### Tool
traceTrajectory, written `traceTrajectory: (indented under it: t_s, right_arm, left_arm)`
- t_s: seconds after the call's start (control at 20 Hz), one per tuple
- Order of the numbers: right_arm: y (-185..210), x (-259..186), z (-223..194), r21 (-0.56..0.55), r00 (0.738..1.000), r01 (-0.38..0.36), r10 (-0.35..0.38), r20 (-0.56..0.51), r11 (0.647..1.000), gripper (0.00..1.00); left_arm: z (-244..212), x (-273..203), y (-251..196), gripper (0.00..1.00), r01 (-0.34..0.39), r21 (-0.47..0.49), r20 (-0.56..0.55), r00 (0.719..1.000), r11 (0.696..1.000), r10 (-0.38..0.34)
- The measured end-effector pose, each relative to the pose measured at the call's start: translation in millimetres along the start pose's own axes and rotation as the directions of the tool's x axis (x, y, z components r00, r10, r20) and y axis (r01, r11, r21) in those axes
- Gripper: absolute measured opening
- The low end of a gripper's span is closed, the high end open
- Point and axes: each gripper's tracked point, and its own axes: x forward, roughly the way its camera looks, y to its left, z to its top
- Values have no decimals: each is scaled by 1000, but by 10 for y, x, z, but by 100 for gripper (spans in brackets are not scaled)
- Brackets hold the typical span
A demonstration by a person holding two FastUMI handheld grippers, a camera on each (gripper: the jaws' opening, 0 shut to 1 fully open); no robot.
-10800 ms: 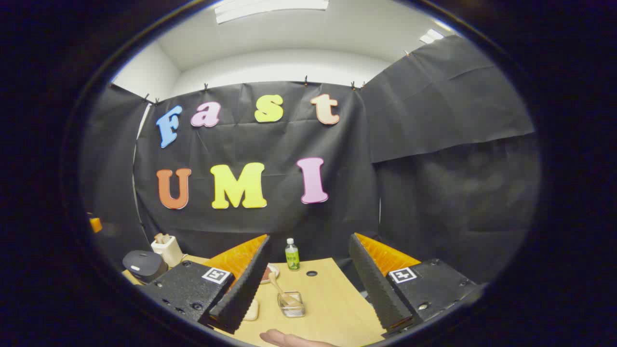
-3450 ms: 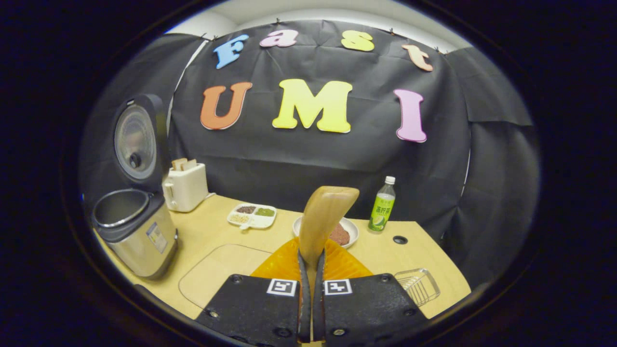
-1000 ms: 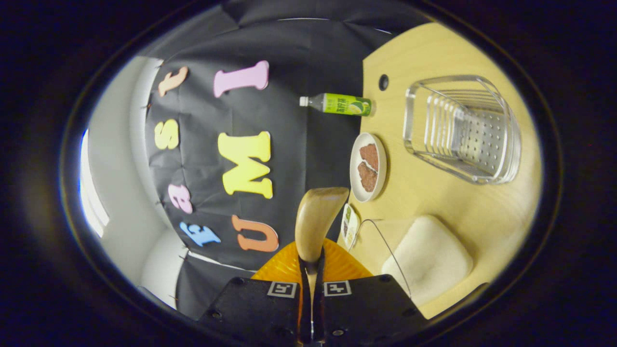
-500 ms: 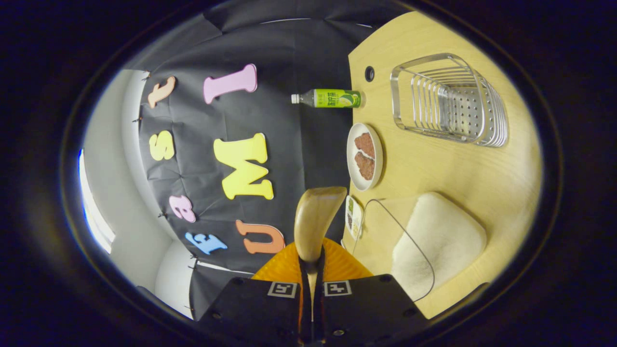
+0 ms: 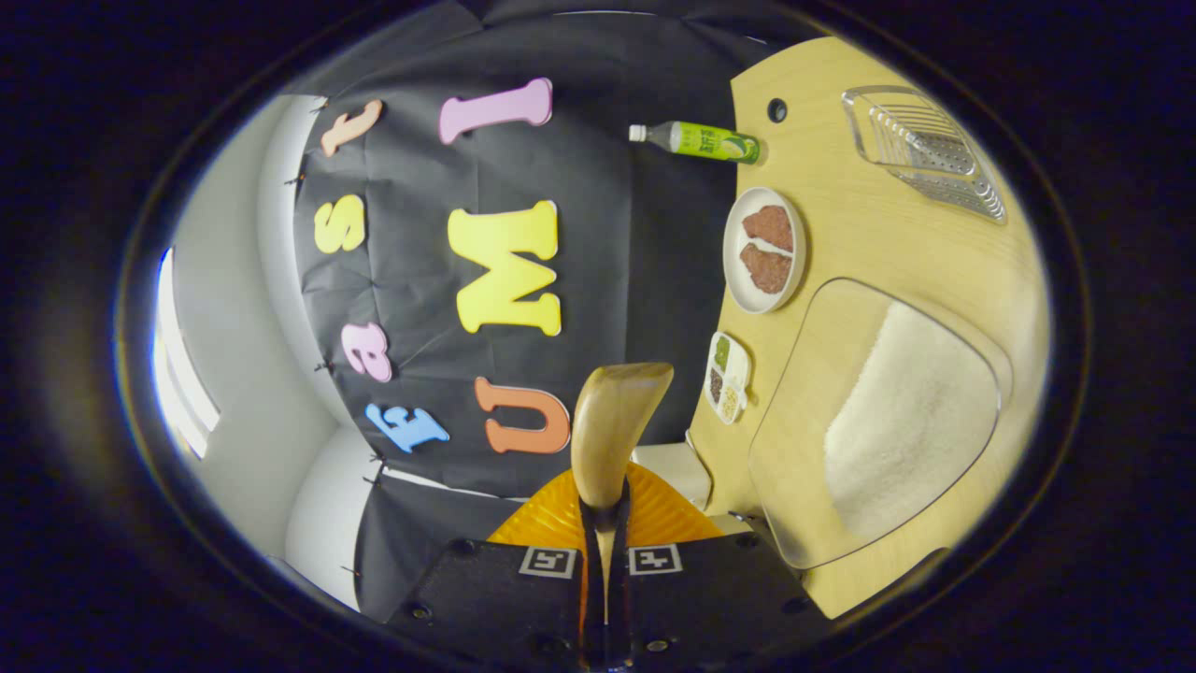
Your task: Close the left gripper, press the button to open the rice cooker; take a wooden spoon from the chopstick holder with the right hand, scoop a spoonful of rice and pour it into the rice cooker, then put the wooden spoon back into the chopstick holder.
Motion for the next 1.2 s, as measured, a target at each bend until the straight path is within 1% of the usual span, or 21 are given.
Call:
traceTrajectory:
  t_s: [0.1, 0.15, 0.2, 0.4, 0.45, 0.55, 0.7, 0.85, 0.9, 1.15, 1.2]
  right_arm:
    - [155, 164, -295, -70, 1000, 2, -4, -29, 998, 7]
    - [180, 236, -432, -115, 999, 14, -19, -47, 993, 9]
    - [215, 325, -551, -167, 998, 27, -38, -59, 986, 7]
    - [444, 554, -971, -346, 994, 43, -77, -84, 937, 7]
    - [485, 609, -1049, -397, 993, 42, -82, -82, 917, 7]
    - [529, 710, -1202, -512, 992, 33, -92, -89, 858, 7]
    - [500, 810, -1407, -602, 989, 54, -125, -77, 797, 7]
    - [514, 897, -1503, -698, 989, 62, -138, -53, 713, 7]
    - [493, 901, -1510, -717, 988, 68, -145, -46, 694, 7]
    - [403, 897, -1587, -750, 982, 112, -187, -17, 652, 7]
    - [366, 899, -1643, -763, 980, 113, -199, -22, 636, 7]
  left_arm:
    - [-4, -58, 62, 95, 5, 2, 6, 1000, 1000, -5]
    - [-22, -75, 92, 95, 5, 3, 4, 1000, 1000, -5]
    - [-49, -91, 127, 95, 1, 4, 0, 1000, 1000, -1]
    - [-124, -125, 264, 95, -24, 4, -3, 1000, 1000, 24]
    - [-148, -114, 267, 95, -24, -1, -10, 1000, 1000, 24]
    - [-197, -114, 293, 95, -31, -7, -25, 999, 1000, 30]
    - [-218, -95, 329, 95, -39, -3, -25, 999, 999, 39]
    - [-260, -98, 345, 95, -38, 1, -20, 999, 999, 38]
    - [-274, -95, 343, 95, -34, 3, -20, 999, 999, 34]
    - [-297, -137, 447, 94, -38, 9, -24, 999, 999, 39]
    - [-299, -153, 477, 94, -44, 5, -26, 999, 999, 44]
